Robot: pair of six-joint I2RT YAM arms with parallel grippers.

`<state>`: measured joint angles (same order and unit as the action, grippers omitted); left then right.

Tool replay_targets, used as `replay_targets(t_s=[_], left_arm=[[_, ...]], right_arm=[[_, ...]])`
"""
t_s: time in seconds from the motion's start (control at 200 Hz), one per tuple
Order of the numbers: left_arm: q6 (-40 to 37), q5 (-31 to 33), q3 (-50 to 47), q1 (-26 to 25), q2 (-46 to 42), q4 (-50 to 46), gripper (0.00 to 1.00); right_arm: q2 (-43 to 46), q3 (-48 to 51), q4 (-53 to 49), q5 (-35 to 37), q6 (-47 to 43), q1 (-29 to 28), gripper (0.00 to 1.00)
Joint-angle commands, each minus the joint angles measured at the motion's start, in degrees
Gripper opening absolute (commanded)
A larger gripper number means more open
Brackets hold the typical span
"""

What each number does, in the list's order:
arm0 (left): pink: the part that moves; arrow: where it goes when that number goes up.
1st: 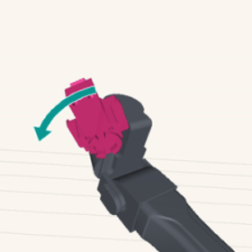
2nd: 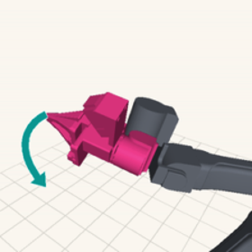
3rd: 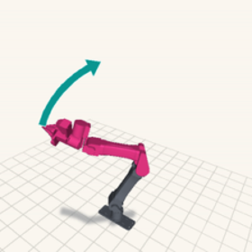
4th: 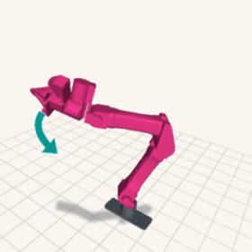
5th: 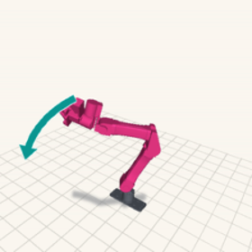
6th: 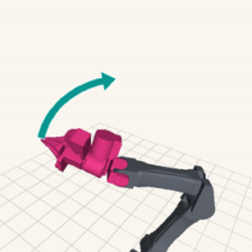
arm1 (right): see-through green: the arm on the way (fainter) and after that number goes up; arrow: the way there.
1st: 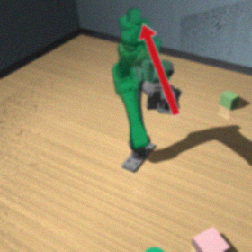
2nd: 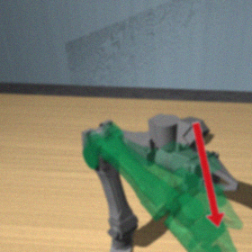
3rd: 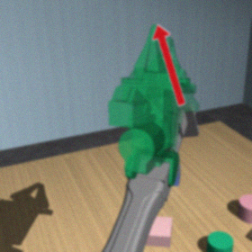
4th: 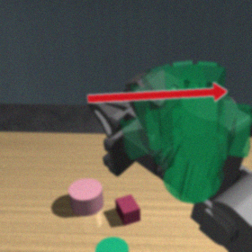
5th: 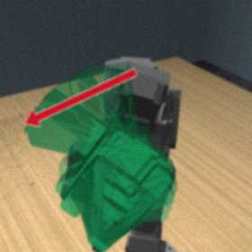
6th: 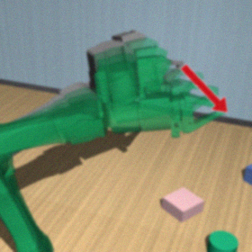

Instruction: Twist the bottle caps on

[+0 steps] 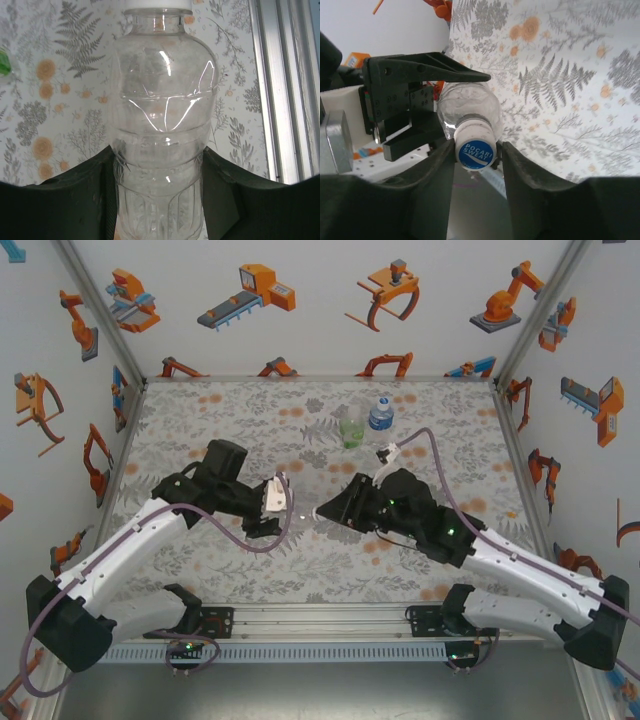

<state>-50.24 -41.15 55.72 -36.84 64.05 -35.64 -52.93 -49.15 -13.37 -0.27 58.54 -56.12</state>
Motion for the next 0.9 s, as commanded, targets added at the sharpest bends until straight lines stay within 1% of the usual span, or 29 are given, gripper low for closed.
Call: replay_targets(t_s=[0.0, 0.08, 0.155, 0.31, 0.396, 0.446, 0.511, 0.586, 0.891], left_arm=[[0.5, -3.9, 0.7, -0.2, -0.6, 3.0, 0.00], [0.2, -4.2, 0.9, -0.3, -0.3, 2.6, 0.00], [-0.5, -5.0, 1.1, -0.3, -0.2, 1.9, 0.00], [-1.7, -6.3, 1.1, -0.3, -0.4, 0.9, 0.00], [-2.1, -7.2, 1.1, -0.3, -0.4, 0.6, 0.00], [-2.3, -7.7, 1.1, -0.3, -0.3, 0.4, 0.00], [-2.4, -8.2, 1.1, -0.4, -0.4, 0.3, 0.00], [-2.7, -8.7, 0.8, -0.6, -0.4, 0.3, 0.00], [-3.0, -10.2, 1.2, -1.1, 0.8, -0.1, 0.00]], right_arm=[[3.4, -4.1, -3.8, 1.5, -20.0, -0.4, 0.54], [5.0, -5.3, -3.8, -0.3, -31.7, -0.4, 0.55], [5.5, -6.2, -3.0, -4.7, -44.1, -0.4, 0.55], [3.9, -8.8, -5.4, -20.1, -72.8, -0.3, 0.55], [1.7, -10.9, -8.0, -25.9, -83.3, -0.4, 0.55], [0.6, -11.2, -8.5, -27.9, -88.1, -0.5, 0.55], [0.0, -10.1, -7.3, -28.5, -92.5, -0.5, 0.54], [-0.3, -8.9, -5.0, -28.4, -94.8, -0.4, 0.53], [0.9, -6.2, -4.0, -27.3, -95.9, -0.4, 0.46]])
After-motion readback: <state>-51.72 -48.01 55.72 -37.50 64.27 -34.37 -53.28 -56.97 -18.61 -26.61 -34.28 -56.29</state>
